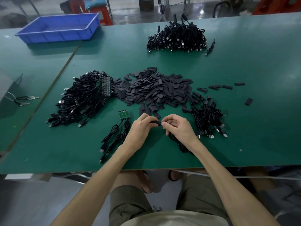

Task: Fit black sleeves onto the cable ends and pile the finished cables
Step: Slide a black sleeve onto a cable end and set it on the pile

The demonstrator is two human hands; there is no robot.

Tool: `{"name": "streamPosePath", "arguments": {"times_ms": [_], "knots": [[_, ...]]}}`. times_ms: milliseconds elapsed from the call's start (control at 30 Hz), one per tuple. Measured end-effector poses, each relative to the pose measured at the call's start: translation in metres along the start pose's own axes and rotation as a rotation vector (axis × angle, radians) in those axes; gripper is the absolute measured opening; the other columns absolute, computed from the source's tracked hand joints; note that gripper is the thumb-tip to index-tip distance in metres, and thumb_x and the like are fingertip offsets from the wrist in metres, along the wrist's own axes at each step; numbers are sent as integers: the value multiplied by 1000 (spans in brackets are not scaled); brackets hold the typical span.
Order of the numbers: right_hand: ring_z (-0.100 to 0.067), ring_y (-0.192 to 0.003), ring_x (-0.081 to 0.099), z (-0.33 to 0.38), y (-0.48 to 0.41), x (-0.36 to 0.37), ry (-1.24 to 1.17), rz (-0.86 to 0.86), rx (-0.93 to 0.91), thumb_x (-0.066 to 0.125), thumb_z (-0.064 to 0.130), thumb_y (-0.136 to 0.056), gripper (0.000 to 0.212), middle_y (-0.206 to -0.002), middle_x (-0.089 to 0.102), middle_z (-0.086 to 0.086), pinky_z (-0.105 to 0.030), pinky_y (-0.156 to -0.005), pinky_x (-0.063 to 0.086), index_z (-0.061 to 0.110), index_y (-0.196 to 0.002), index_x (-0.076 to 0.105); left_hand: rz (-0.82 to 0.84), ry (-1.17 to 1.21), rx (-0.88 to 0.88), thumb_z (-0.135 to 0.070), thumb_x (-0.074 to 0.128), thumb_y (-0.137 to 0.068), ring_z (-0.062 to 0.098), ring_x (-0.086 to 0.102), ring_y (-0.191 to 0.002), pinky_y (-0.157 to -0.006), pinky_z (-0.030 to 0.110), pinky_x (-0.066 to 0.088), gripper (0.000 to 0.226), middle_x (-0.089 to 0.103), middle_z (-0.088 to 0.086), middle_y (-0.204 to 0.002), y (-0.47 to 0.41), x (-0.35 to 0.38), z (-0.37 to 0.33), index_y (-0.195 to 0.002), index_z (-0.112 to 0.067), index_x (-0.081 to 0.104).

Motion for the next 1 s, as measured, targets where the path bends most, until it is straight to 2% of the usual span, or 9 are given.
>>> {"name": "streamPosePath", "arguments": {"times_ms": [67,133,233,400,533,667,733,833,1000], "knots": [[-14,-63,68,0,0,0,16,-8,1,75,18,-93,5,-77,74,-8,-27,-74,56,15,-91,72,41,-24,27,2,55,-100,-17,58,-90,-79,10,47,20,55,0,-99,2,2,0,-114,-6,67],[-14,-62,66,-1,0,-1,13,-13,6,74,17,-93,5,-74,74,-8,-28,-74,56,15,-89,72,80,-38,39,2,52,-101,-9,62,-94,-83,14,51,23,53,0,-101,5,2,0,-118,-5,65],[-13,-61,65,-1,1,-2,15,-18,1,74,16,-93,6,-70,72,-6,-27,-73,55,16,-87,73,93,-62,58,5,51,-100,5,68,-99,-80,12,49,26,53,0,-103,8,2,-2,-121,-5,63],[-11,-59,63,-1,0,-1,21,-21,-7,74,14,-93,6,-65,70,0,-26,-71,55,15,-87,74,82,-112,86,12,53,-95,13,71,-100,-80,29,57,31,57,6,-105,10,2,-2,-121,-3,63],[-10,-59,62,-1,0,-1,30,-17,-19,73,15,-93,6,-65,69,5,-23,-69,53,16,-88,74,83,-114,85,10,53,-95,14,71,-99,-78,28,56,30,58,6,-106,10,4,-3,-120,-2,63],[-12,-62,62,-2,0,-2,16,-43,-24,71,18,-97,5,-68,69,6,-24,-71,54,17,-93,74,41,119,-117,-11,65,-97,9,67,-70,-68,16,50,18,67,-13,-89,2,-1,-1,-113,-17,68],[-13,-63,63,-3,0,-3,3,-58,-19,69,19,-98,6,-70,70,6,-25,-74,55,18,-96,74,5,298,-210,-14,68,-96,13,68,-61,-60,21,52,17,73,-8,-83,-2,-4,-1,-113,-18,66],[-12,-64,63,-3,0,-3,-9,-78,-10,69,19,-99,6,-72,71,4,-25,-74,55,19,-96,75,-6,422,-220,-6,64,-98,21,71,-61,-55,27,54,17,77,0,-86,-4,-5,-2,-115,-9,64],[-13,-65,64,-4,0,-4,-17,-84,-4,69,18,-98,6,-70,71,4,-25,-75,55,19,-96,75,-15,513,-234,-6,66,-97,27,73,-67,-62,33,59,17,77,6,-86,-3,-5,-1,-113,-3,66]]}}
Point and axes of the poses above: each hand's wrist, its own y-axis away from the middle knuckle, its own x-axis out of the palm, z = x × y, the point moved 1 cm from there along -y, towards the middle knuckle
